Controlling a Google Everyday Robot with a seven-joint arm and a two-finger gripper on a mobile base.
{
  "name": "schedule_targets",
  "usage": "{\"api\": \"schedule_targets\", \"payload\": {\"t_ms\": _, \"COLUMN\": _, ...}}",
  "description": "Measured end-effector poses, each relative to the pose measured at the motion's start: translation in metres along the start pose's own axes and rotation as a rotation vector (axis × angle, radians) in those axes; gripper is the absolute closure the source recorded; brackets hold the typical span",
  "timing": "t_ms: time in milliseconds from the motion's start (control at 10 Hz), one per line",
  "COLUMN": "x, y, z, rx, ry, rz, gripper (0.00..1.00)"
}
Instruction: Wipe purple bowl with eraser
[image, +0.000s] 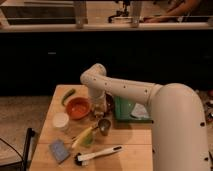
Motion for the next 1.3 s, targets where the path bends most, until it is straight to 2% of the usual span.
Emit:
{"api": "schedule_targets", "payload": {"t_ms": 300, "x": 0.027, "y": 0.031, "z": 0.0, "rx": -0.019, "ry": 0.026, "rz": 0.09, "gripper": 1.0}}
{"api": "schedule_targets", "payload": {"t_ms": 600, "x": 0.045, "y": 0.028, "z": 0.001, "rx": -0.021, "ry": 0.048, "rz": 0.143, "gripper": 1.0}}
{"api": "schedule_targets", "payload": {"t_ms": 1000, "x": 0.062, "y": 0.0, "z": -0.002, "rx": 0.008, "ry": 0.076, "rz": 0.153, "gripper": 1.0}}
{"api": "schedule_targets", "payload": {"t_ms": 1200, "x": 0.061, "y": -0.009, "z": -0.003, "rx": 0.017, "ry": 0.077, "rz": 0.137, "gripper": 1.0}}
{"api": "schedule_targets", "payload": {"t_ms": 1300, "x": 0.057, "y": -0.021, "z": -0.003, "rx": 0.023, "ry": 0.075, "rz": 0.109, "gripper": 1.0}}
